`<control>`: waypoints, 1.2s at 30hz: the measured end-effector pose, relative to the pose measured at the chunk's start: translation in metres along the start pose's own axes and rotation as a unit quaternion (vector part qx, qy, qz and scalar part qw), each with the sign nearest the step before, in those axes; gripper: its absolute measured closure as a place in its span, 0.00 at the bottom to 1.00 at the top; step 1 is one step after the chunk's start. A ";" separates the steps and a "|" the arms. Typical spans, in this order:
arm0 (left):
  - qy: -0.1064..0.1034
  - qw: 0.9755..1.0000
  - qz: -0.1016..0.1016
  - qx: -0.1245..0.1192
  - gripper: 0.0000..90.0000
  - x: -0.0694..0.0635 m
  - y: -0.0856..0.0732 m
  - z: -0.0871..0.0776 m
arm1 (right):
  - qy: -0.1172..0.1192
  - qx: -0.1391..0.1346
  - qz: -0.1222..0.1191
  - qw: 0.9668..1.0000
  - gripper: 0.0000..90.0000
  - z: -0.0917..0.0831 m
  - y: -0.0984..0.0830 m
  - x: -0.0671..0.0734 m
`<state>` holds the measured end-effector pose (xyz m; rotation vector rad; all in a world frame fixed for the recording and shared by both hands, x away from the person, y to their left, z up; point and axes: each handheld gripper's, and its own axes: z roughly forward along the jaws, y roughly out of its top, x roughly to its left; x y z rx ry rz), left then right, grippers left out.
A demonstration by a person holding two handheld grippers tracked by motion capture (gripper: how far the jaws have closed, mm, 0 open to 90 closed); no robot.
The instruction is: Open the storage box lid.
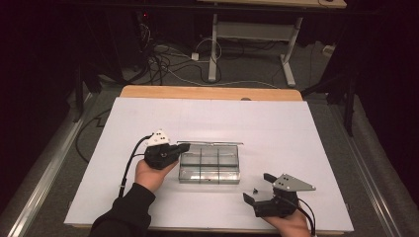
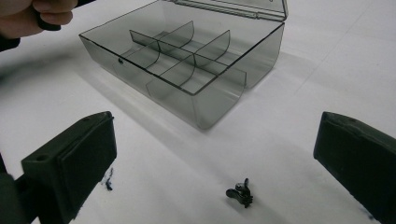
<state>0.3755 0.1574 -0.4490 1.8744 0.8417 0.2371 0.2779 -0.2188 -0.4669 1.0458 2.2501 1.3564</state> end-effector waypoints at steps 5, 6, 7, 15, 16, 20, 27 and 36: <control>0.006 1.000 0.000 0.004 0.97 0.004 0.002 0.004 | 0.000 0.000 0.000 1.000 0.00 -0.001 0.000 0.000; 0.007 1.000 -0.001 0.005 0.97 0.004 0.002 0.005 | 0.000 -0.001 0.000 1.000 0.00 -0.001 0.000 0.000; 0.008 1.000 -0.001 0.005 0.97 0.005 0.003 0.005 | 0.000 -0.001 0.000 1.000 0.00 -0.001 0.000 0.000; 0.013 1.000 0.001 0.005 0.97 0.008 0.009 0.009 | -0.001 -0.004 0.000 1.000 0.00 -0.002 0.001 0.000; 0.013 1.000 -0.001 0.004 0.97 0.009 0.010 0.010 | -0.001 -0.004 0.000 1.000 0.00 -0.002 0.001 0.000; 0.016 1.000 -0.003 0.004 0.97 0.010 0.012 0.013 | -0.002 -0.003 0.001 1.000 0.00 -0.002 0.001 0.000; 0.018 1.000 -0.007 0.009 0.97 0.016 0.015 0.020 | -0.002 -0.003 0.000 1.000 0.00 -0.002 0.001 0.000; 0.020 0.999 -0.028 0.016 0.97 0.026 0.011 0.033 | 0.000 -0.003 0.001 1.000 0.00 -0.002 0.001 0.001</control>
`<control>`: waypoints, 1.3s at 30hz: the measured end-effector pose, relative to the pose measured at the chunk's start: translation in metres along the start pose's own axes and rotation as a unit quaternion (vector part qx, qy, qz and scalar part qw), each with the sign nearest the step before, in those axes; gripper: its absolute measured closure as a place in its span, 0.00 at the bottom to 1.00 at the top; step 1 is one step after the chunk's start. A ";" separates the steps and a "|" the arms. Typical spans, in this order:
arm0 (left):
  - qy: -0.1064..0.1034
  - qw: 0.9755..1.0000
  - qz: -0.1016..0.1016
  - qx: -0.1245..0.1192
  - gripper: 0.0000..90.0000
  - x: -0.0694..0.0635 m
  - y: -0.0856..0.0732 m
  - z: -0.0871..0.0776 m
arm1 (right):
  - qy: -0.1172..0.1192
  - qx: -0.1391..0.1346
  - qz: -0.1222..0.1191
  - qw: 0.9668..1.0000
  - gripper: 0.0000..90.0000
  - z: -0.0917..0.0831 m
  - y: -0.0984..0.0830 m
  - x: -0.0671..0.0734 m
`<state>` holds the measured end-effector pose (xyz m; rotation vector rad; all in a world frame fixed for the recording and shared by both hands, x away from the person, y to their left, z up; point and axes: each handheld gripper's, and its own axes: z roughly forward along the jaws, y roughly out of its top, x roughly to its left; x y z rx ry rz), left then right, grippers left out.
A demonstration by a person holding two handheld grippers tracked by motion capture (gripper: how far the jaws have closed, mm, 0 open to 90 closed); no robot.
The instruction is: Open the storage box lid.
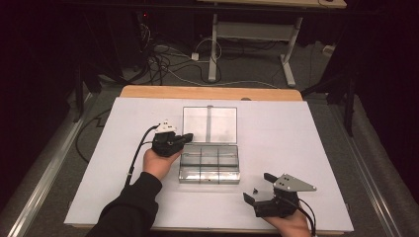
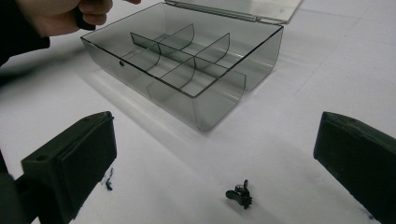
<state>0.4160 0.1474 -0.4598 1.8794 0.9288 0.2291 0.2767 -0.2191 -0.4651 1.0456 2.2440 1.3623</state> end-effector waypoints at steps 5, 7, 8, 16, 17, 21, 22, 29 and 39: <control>0.000 1.000 0.006 0.005 0.97 -0.002 0.001 -0.008 | 0.000 0.002 -0.002 1.000 0.00 0.001 -0.001 0.000; 0.001 1.000 0.007 0.006 0.97 -0.003 0.000 -0.012 | 0.000 0.001 -0.002 1.000 0.00 0.001 -0.001 0.000; 0.001 1.000 0.010 0.008 0.97 -0.004 -0.001 -0.015 | 0.000 0.001 -0.002 1.000 0.00 0.001 0.000 0.000; -0.002 1.000 0.015 0.006 0.97 -0.009 -0.017 -0.032 | -0.001 0.000 -0.003 1.000 0.00 0.001 0.000 0.001; -0.001 1.000 0.015 0.004 0.97 -0.009 -0.019 -0.035 | -0.001 0.001 -0.003 1.000 0.00 0.000 0.000 0.001; -0.001 1.000 0.012 -0.002 0.97 -0.009 -0.028 -0.046 | -0.001 0.002 -0.002 1.000 0.00 0.001 -0.001 0.000; 0.000 1.000 0.012 -0.002 0.97 -0.010 -0.030 -0.048 | -0.002 0.002 -0.002 1.000 0.00 0.001 -0.001 0.000; -0.007 1.000 0.011 -0.004 0.97 -0.015 -0.044 -0.063 | -0.003 0.003 -0.001 1.000 0.00 0.001 -0.001 0.000; -0.008 1.000 0.005 -0.001 0.97 -0.025 -0.074 -0.079 | -0.004 0.001 0.002 1.000 0.00 0.001 -0.001 -0.002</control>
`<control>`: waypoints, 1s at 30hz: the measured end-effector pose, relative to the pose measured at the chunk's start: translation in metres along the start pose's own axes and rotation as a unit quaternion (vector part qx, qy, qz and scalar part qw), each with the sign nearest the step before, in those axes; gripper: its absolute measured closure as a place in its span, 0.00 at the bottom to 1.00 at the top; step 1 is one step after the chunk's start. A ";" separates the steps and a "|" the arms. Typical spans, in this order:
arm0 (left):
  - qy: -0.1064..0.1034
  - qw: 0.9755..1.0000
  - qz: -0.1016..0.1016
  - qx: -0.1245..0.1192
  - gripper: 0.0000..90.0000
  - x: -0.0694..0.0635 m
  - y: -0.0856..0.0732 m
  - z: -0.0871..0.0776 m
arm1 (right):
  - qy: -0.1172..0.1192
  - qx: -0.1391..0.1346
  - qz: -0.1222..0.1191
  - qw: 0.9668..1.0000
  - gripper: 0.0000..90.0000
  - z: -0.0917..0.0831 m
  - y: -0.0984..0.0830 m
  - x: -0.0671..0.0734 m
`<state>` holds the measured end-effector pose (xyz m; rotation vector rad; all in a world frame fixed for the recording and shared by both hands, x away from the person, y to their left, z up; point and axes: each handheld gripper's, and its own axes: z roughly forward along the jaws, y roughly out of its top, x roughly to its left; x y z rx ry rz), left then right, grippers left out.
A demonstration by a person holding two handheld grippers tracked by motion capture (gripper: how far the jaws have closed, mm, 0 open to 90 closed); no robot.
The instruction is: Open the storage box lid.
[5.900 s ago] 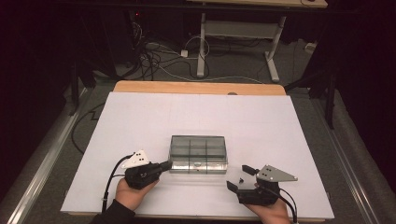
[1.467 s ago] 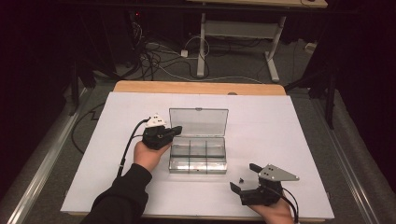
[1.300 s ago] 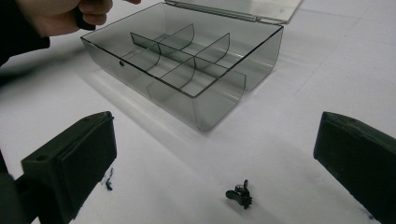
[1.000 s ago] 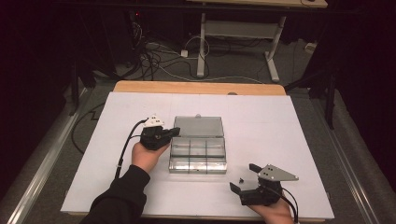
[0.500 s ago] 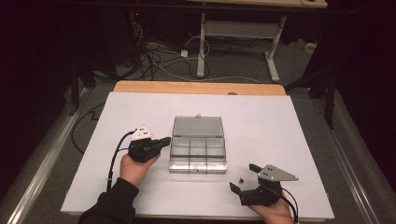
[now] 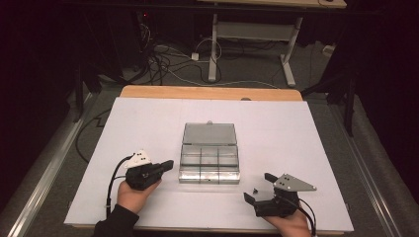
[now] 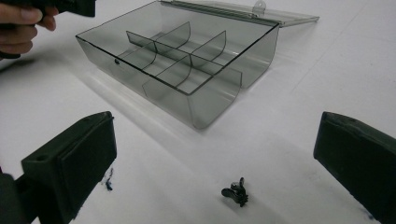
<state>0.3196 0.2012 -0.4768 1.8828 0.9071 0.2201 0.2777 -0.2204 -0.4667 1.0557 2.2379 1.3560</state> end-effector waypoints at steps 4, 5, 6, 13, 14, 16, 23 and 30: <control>0.001 1.000 0.000 0.014 0.97 -0.006 -0.010 -0.005 | 0.003 -0.003 0.002 1.000 0.00 0.000 0.001 -0.001; 0.002 1.000 0.002 0.018 0.97 -0.007 -0.012 -0.006 | 0.004 -0.004 0.003 1.000 0.00 0.000 0.001 0.000; 0.002 1.000 0.003 0.018 0.97 -0.008 -0.013 -0.007 | 0.004 -0.005 0.001 1.000 0.00 -0.001 0.002 0.000; 0.007 1.000 -0.002 0.018 0.92 -0.006 -0.022 -0.018 | 0.001 -0.003 -0.002 1.000 0.00 0.000 0.002 -0.001; 0.007 1.000 -0.001 0.015 0.92 -0.005 -0.022 -0.019 | 0.000 -0.003 0.000 1.000 0.00 0.001 0.001 -0.002; 0.005 1.000 0.000 0.011 0.91 -0.004 -0.022 -0.021 | -0.004 -0.001 0.004 1.000 0.00 0.002 0.001 -0.003; -0.005 1.000 0.012 0.016 0.65 -0.003 -0.022 -0.017 | -0.009 0.002 -0.004 1.000 0.00 0.004 0.002 0.000; -0.001 1.000 0.012 0.003 0.35 -0.002 -0.021 -0.016 | -0.011 0.000 0.004 1.000 0.00 0.003 0.002 -0.004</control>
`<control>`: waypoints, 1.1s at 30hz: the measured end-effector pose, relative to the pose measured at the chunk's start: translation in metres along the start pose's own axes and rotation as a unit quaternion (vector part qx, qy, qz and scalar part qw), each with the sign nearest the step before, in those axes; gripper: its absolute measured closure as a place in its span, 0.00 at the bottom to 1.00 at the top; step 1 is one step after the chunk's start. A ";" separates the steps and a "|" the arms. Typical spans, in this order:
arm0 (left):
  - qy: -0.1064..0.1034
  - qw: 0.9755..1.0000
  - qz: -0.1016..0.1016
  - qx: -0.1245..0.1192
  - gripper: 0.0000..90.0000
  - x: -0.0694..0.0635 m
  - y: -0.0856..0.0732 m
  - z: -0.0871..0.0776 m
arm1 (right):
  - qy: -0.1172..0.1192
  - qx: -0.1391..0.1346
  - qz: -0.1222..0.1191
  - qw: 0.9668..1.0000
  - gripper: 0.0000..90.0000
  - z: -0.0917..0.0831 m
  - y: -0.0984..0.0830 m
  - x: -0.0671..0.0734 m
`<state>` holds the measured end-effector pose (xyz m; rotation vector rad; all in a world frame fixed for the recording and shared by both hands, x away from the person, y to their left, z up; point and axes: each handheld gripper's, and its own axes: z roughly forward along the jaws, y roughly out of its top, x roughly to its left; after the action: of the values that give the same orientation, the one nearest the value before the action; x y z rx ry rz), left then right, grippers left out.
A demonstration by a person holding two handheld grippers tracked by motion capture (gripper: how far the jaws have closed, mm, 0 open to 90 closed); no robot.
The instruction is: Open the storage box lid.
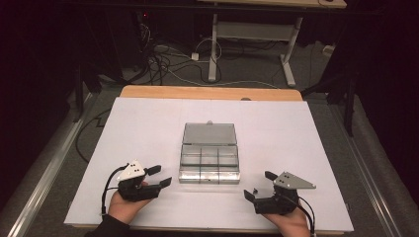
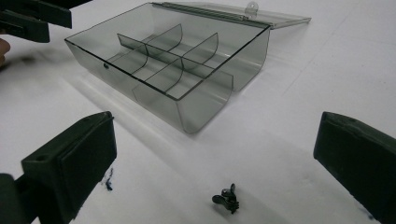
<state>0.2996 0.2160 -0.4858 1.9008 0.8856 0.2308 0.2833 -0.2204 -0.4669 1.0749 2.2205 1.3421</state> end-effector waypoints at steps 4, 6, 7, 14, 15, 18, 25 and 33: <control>0.002 1.000 -0.001 0.000 0.26 0.002 0.000 0.002 | -0.003 -0.001 0.000 1.000 0.00 0.000 0.001 -0.001; 0.002 1.000 -0.001 0.005 0.20 0.002 0.001 0.003 | -0.006 -0.003 0.001 1.000 0.00 0.000 0.001 -0.001; 0.003 1.000 0.001 0.006 0.17 0.002 0.001 0.003 | -0.007 -0.002 0.002 1.000 0.00 0.000 0.000 -0.001; 0.006 1.000 0.003 0.009 0.03 0.001 0.003 0.004 | -0.008 -0.003 0.001 1.000 0.00 -0.002 -0.001 -0.003; 0.006 1.000 0.000 0.009 0.00 0.001 0.003 0.003 | -0.009 -0.003 0.001 1.000 0.00 -0.002 -0.001 -0.003; 0.014 1.000 0.003 0.008 0.00 0.000 0.002 0.003 | -0.011 -0.004 -0.003 1.000 0.00 -0.004 -0.001 -0.003; 0.027 0.999 0.008 0.016 0.00 0.000 0.001 0.006 | -0.017 -0.004 -0.009 1.000 0.00 -0.007 0.001 -0.002; 0.025 1.000 0.010 0.005 0.00 0.001 -0.001 0.006 | -0.026 0.000 -0.008 1.000 0.01 -0.009 -0.002 -0.005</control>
<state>0.3032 0.2128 -0.4904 1.9215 0.9023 0.2877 0.2801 -0.2306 -0.4645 1.0781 2.1877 1.2919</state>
